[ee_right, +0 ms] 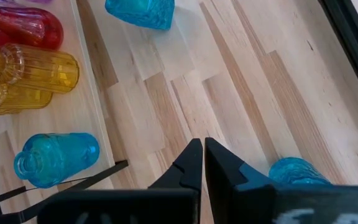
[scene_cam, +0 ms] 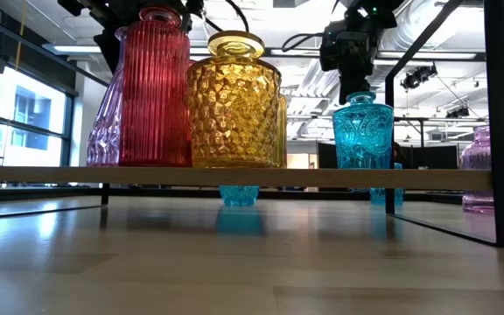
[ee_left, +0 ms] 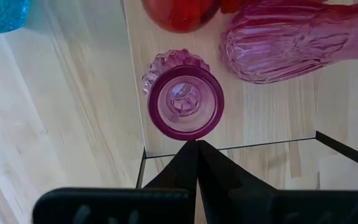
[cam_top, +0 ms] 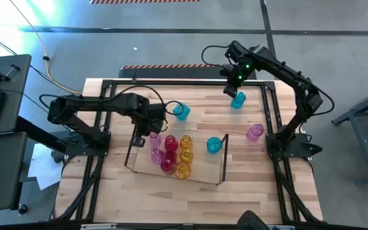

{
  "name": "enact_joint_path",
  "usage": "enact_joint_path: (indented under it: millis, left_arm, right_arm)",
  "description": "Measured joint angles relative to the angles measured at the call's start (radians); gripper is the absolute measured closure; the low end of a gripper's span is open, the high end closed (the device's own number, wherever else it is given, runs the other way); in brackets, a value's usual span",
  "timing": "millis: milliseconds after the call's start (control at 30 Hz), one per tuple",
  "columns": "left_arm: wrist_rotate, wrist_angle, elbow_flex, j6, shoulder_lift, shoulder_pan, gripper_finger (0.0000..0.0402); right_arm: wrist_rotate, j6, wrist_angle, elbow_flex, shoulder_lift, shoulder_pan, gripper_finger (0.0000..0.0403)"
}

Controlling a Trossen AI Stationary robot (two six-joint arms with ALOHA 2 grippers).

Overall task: Sort vases onto shelf
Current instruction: Adjust the violet vases on the shelf

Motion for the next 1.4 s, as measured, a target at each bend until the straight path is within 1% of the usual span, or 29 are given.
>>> enact_joint_path:
  millis: [500, 667, 800, 900, 1033, 1233, 1400]
  left_arm:
    - [0.075, 0.024, 0.000, 0.017, 0.000, 0.000, 0.0401]
    - [0.079, 0.022, 0.000, 0.017, 0.000, 0.000, 0.0401]
    - [0.049, -0.027, 0.000, 0.011, 0.000, 0.000, 0.0401]
    - [-0.015, -0.035, 0.000, 0.018, 0.000, 0.000, 0.0401]
    - [-0.011, -0.028, 0.000, 0.025, 0.005, 0.008, 0.0401]
    - [-0.013, -0.009, -0.004, 0.041, 0.051, 0.008, 0.0401]
    - [-0.076, -0.008, -0.005, 0.048, 0.072, 0.012, 0.0401]
  right_arm:
    - [0.001, 0.000, -0.001, 0.000, 0.000, 0.000, 0.0402]
    - [0.001, 0.000, -0.001, 0.000, 0.000, 0.000, 0.0402]
    - [0.001, 0.000, -0.008, 0.000, 0.000, 0.000, 0.0402]
    - [0.001, -0.003, -0.010, 0.000, 0.000, 0.000, 0.0402]
    - [0.001, -0.005, -0.010, 0.000, 0.000, 0.000, 0.0402]
    - [-0.001, -0.006, -0.015, 0.000, 0.000, 0.000, 0.0402]
    - [-0.003, -0.008, -0.034, 0.000, 0.000, 0.000, 0.0402]
